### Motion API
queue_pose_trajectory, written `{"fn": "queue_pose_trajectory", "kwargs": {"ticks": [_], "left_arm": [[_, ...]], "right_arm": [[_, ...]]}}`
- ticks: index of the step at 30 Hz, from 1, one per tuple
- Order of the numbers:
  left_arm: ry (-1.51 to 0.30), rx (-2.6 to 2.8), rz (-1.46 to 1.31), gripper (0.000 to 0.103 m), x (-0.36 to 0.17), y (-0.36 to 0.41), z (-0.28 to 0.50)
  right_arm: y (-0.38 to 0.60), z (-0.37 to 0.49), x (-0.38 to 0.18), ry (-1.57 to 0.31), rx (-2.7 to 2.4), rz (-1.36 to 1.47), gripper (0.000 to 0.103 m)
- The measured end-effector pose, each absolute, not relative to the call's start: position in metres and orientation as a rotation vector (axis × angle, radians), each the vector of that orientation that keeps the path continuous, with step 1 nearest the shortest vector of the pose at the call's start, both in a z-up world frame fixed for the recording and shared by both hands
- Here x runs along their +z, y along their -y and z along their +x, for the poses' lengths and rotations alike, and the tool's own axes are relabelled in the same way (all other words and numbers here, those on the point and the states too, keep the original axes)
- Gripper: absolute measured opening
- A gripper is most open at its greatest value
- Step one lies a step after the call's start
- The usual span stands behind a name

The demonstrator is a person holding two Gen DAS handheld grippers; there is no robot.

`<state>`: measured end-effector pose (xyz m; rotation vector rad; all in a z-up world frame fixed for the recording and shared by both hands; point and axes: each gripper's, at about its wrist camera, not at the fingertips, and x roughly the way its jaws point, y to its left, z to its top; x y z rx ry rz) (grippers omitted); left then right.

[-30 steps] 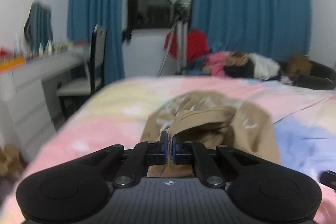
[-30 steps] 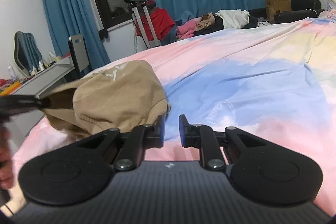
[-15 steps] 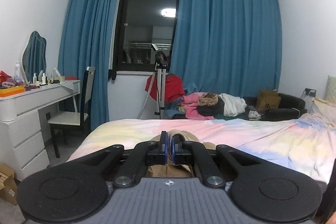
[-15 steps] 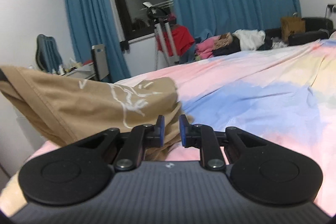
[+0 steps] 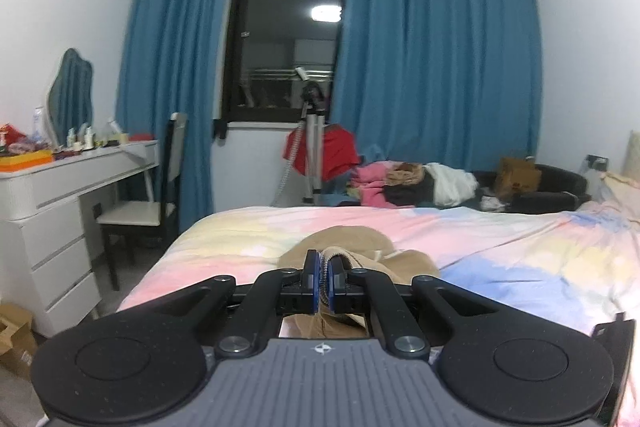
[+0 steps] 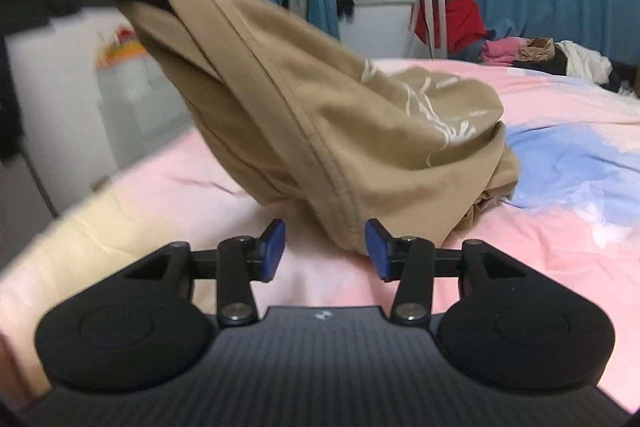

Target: Fold clothes

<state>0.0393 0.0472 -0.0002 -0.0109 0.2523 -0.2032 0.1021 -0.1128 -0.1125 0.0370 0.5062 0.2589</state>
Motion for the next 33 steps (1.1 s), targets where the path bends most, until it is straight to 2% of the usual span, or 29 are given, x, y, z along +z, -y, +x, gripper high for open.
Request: {"fn": "queue_pose_trajectory", "kwargs": {"ticks": [5,13,20,22,26,33], "left_arm": [[-0.329,-0.126,0.007,0.004,-0.016,-0.049,0.068],[-0.458,-0.099,0.032,0.005,-0.04,-0.036,0.097],[-0.411,-0.146,0.118,0.005,-0.04,-0.011,0.097],[-0.408,-0.173,0.107,0.006,-0.039,-0.008,0.095],[-0.397,-0.228,0.047,0.005,-0.036,-0.01,0.091],[-0.367,-0.331,-0.102,0.005,-0.021,-0.025,0.08]], "right_arm": [[0.125,0.112,-0.117,-0.486,0.135,0.112,0.045],[0.174,0.105,-0.088,-0.418,0.047,0.181,0.046],[0.214,0.116,-0.08,-0.586,0.176,0.232,0.046],[0.229,0.111,-0.078,-0.56,0.167,0.328,0.05],[0.244,0.107,-0.076,-0.514,0.204,0.487,0.05],[0.241,0.098,-0.061,-0.364,0.234,0.49,0.05]]}}
